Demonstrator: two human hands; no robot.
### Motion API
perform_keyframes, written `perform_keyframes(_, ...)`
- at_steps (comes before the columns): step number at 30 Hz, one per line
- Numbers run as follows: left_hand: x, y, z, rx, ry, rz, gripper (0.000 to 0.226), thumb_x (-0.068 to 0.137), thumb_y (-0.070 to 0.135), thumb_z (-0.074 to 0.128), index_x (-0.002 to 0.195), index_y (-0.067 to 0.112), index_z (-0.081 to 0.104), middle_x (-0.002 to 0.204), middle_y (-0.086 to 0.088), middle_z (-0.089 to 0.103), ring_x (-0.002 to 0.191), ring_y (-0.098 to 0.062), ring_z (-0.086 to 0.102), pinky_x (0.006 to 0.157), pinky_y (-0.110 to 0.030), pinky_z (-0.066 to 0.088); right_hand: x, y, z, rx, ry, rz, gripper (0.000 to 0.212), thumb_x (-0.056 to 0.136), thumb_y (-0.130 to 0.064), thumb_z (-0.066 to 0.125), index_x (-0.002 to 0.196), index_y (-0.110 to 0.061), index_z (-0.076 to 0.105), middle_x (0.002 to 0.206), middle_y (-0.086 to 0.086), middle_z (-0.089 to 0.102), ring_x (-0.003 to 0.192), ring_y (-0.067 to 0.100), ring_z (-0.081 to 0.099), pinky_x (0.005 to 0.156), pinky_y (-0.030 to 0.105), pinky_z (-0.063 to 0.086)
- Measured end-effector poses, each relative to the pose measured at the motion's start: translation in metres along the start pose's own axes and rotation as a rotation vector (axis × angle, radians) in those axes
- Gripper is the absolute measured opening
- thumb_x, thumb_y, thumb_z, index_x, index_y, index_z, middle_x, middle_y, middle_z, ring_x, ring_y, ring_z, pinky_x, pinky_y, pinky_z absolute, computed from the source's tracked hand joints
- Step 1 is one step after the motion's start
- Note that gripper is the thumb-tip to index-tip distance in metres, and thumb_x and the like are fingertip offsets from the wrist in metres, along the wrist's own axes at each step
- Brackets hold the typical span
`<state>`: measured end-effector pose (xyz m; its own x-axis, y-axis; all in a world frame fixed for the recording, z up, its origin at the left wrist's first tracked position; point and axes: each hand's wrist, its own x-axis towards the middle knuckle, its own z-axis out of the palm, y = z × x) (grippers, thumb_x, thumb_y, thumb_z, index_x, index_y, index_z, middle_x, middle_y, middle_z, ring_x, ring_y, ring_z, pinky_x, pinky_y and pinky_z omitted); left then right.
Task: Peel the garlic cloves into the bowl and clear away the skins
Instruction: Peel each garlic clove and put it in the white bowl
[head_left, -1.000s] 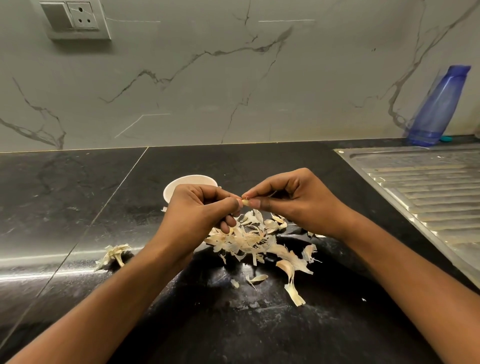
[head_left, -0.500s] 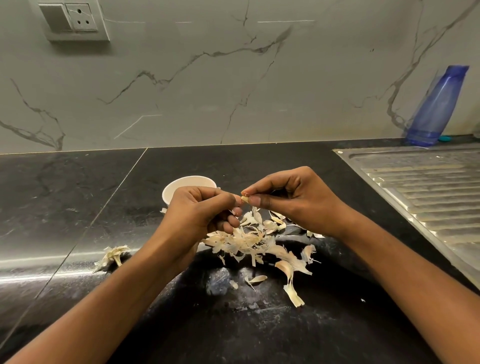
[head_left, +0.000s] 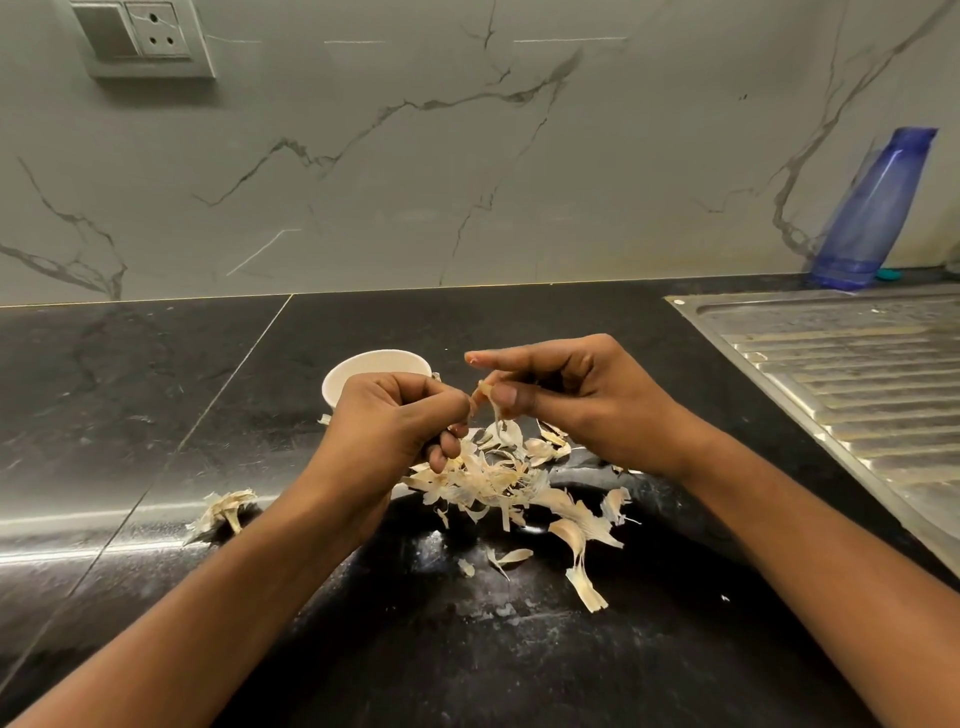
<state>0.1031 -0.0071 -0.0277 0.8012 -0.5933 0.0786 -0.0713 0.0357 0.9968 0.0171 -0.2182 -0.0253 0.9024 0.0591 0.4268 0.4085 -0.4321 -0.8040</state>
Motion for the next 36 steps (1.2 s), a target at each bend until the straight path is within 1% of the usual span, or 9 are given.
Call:
perform_keyframes(3, -0.0008, 0.0009, 0.0000, -0.002, 0.009, 0.016, 0.013, 0.094, -0.003, 0.066, 0.085, -0.011, 0.073, 0.067, -0.014, 0.063, 0.053, -0.016, 0.054, 0.049, -0.022, 0.047, 0.0008, -0.0024, -0.0050, 0.063, 0.015, 0.016, 0.031, 0.099, -0.005, 0.068, 0.129, -0.008, 0.072, 0.116, 0.004, 0.080, 0.106, 0.023, 0.077, 0.092, 0.031, 0.061)
perform_keyframes(7, -0.0031, 0.0031, 0.0002, -0.062, 0.019, 0.058, 0.009, 0.091, 0.001, 0.074, 0.088, -0.007, 0.076, 0.075, -0.017, 0.068, 0.058, -0.018, 0.059, 0.051, -0.023, 0.050, 0.0007, -0.0022, -0.0063, 0.027, -0.003, 0.033, 0.027, 0.097, -0.006, 0.070, 0.123, -0.010, 0.075, 0.117, 0.001, 0.079, 0.113, 0.018, 0.075, 0.096, 0.029, 0.059)
perform_keyframes(11, -0.0038, 0.0047, 0.0000, -0.077, 0.003, 0.072, 0.013, 0.083, 0.008, 0.081, 0.089, -0.004, 0.079, 0.079, -0.017, 0.073, 0.063, -0.021, 0.064, 0.055, -0.023, 0.055, 0.0008, -0.0023, -0.0040, -0.042, -0.016, 0.050, 0.025, 0.096, -0.008, 0.075, 0.121, -0.010, 0.077, 0.113, 0.001, 0.080, 0.108, 0.020, 0.076, 0.094, 0.036, 0.063)
perform_keyframes(15, -0.0028, 0.0032, 0.0000, -0.022, 0.001, 0.074, 0.010, 0.083, 0.005, 0.082, 0.091, -0.002, 0.081, 0.076, -0.017, 0.074, 0.064, -0.023, 0.065, 0.057, -0.024, 0.056, 0.0002, -0.0030, -0.0035, -0.040, -0.007, 0.046, 0.023, 0.094, -0.009, 0.078, 0.117, -0.007, 0.079, 0.111, 0.000, 0.081, 0.107, 0.019, 0.077, 0.094, 0.038, 0.063)
perform_keyframes(19, -0.0033, 0.0031, -0.0003, 0.005, 0.014, 0.091, 0.005, 0.086, -0.001, 0.079, 0.090, 0.000, 0.081, 0.075, -0.019, 0.074, 0.064, -0.025, 0.065, 0.057, -0.024, 0.056, 0.0005, -0.0016, -0.0037, -0.034, 0.001, 0.040, 0.024, 0.093, -0.006, 0.078, 0.117, -0.004, 0.079, 0.110, 0.001, 0.082, 0.104, 0.017, 0.078, 0.091, 0.029, 0.062)
perform_keyframes(23, -0.0033, 0.0034, 0.0002, 0.023, 0.026, 0.099, 0.005, 0.088, -0.004, 0.075, 0.088, -0.002, 0.080, 0.072, -0.016, 0.073, 0.060, -0.022, 0.063, 0.055, -0.023, 0.055, 0.0002, -0.0020, -0.0029, -0.024, -0.012, 0.024, 0.025, 0.093, -0.005, 0.077, 0.118, -0.004, 0.078, 0.110, 0.001, 0.082, 0.105, 0.017, 0.078, 0.091, 0.029, 0.062)
perform_keyframes(27, -0.0030, 0.0026, 0.0025, 0.018, 0.023, 0.095, 0.005, 0.090, -0.006, 0.072, 0.089, -0.005, 0.077, 0.071, -0.014, 0.071, 0.059, -0.019, 0.062, 0.053, -0.023, 0.053, -0.0004, -0.0017, -0.0018, 0.021, 0.000, 0.044, 0.030, 0.094, -0.005, 0.075, 0.124, -0.006, 0.076, 0.113, -0.001, 0.081, 0.107, 0.014, 0.077, 0.091, 0.025, 0.061)
perform_keyframes(32, -0.0043, 0.0051, 0.0017, -0.013, 0.014, 0.105, 0.004, 0.087, -0.004, 0.076, 0.089, -0.003, 0.080, 0.075, -0.017, 0.074, 0.063, -0.025, 0.065, 0.056, -0.025, 0.056, 0.0007, -0.0011, -0.0034, -0.037, 0.004, 0.038, 0.025, 0.094, -0.004, 0.075, 0.119, -0.005, 0.078, 0.111, 0.000, 0.081, 0.105, 0.015, 0.077, 0.090, 0.026, 0.061)
perform_keyframes(36, -0.0049, 0.0061, 0.0013, 0.037, 0.016, 0.119, 0.002, 0.087, 0.000, 0.079, 0.088, -0.001, 0.080, 0.075, -0.019, 0.074, 0.062, -0.023, 0.066, 0.057, -0.024, 0.056, 0.0003, -0.0018, -0.0033, -0.075, -0.005, 0.025, 0.024, 0.094, -0.006, 0.077, 0.118, -0.006, 0.079, 0.111, 0.000, 0.082, 0.106, 0.016, 0.077, 0.094, 0.036, 0.063)
